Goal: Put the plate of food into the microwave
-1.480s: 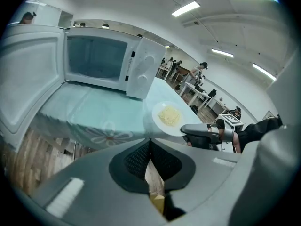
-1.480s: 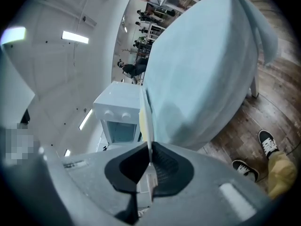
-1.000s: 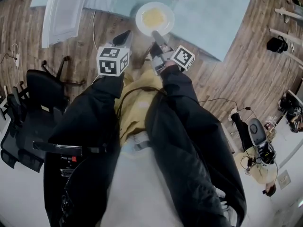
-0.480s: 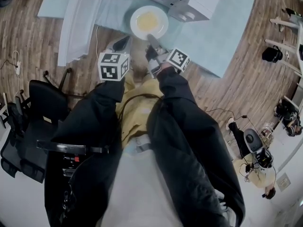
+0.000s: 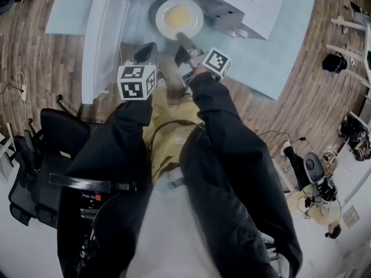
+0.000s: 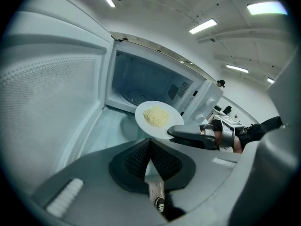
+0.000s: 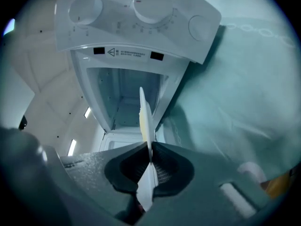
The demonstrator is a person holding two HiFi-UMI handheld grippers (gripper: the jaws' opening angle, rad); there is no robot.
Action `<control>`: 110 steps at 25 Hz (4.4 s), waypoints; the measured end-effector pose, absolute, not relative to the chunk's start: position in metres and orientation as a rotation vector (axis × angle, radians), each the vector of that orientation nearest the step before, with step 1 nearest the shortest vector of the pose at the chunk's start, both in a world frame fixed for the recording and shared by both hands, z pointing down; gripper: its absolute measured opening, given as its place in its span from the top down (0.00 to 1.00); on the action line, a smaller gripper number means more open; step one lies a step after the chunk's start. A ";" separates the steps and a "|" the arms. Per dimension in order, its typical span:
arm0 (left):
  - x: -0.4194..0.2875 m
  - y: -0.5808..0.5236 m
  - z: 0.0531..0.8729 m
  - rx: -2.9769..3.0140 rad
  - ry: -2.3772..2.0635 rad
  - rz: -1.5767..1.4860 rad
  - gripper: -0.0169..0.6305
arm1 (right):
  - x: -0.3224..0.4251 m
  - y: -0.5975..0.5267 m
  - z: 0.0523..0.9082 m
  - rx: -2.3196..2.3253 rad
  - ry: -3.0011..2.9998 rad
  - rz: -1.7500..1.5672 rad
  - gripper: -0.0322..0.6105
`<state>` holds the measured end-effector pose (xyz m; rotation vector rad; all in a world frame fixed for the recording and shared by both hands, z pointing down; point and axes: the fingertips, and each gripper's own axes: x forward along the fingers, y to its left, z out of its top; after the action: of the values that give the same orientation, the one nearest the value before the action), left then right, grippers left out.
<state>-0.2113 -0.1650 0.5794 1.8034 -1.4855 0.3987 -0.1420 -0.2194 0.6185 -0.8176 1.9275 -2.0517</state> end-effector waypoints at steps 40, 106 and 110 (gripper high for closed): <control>-0.220 -0.153 0.596 1.771 -1.471 0.408 0.97 | -0.191 -0.315 0.626 -0.828 1.793 -1.960 0.83; -0.066 -0.222 0.268 2.498 -1.789 0.112 0.97 | -0.019 -0.226 0.262 -1.409 2.850 0.019 0.96; -0.064 -0.223 0.272 2.496 -1.776 0.125 0.97 | -0.016 -0.227 0.267 -1.432 2.856 0.006 0.96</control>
<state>-0.0640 -0.2233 0.2718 2.4956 -1.7765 0.1249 -0.0157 -0.2269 0.2675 -1.4324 2.8562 0.0064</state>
